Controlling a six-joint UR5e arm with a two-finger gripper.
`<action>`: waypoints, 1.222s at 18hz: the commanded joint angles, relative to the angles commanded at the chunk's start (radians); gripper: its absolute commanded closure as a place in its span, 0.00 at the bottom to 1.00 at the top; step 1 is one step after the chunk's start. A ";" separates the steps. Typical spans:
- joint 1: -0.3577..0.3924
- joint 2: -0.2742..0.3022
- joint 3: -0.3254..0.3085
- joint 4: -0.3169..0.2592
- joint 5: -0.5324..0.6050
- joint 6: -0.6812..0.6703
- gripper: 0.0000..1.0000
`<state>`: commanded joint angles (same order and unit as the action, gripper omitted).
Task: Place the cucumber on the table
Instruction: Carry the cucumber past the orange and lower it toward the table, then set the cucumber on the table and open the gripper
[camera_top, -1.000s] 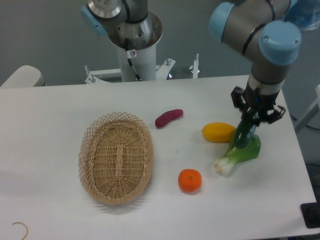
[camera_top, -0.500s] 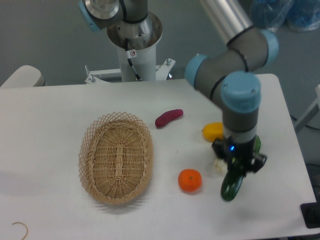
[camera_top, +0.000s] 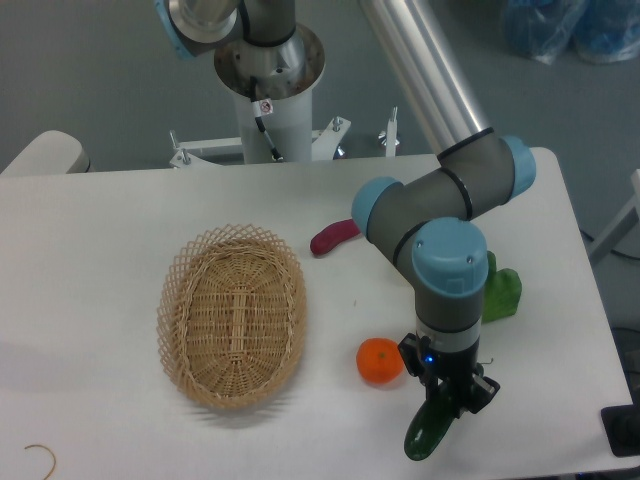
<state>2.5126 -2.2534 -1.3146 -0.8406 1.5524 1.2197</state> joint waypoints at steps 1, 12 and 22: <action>0.003 -0.003 -0.008 0.002 0.002 -0.029 0.78; 0.037 -0.071 0.003 0.008 0.002 -0.172 0.76; 0.028 -0.083 -0.015 0.014 0.003 -0.121 0.72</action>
<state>2.5403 -2.3363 -1.3299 -0.8268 1.5555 1.0983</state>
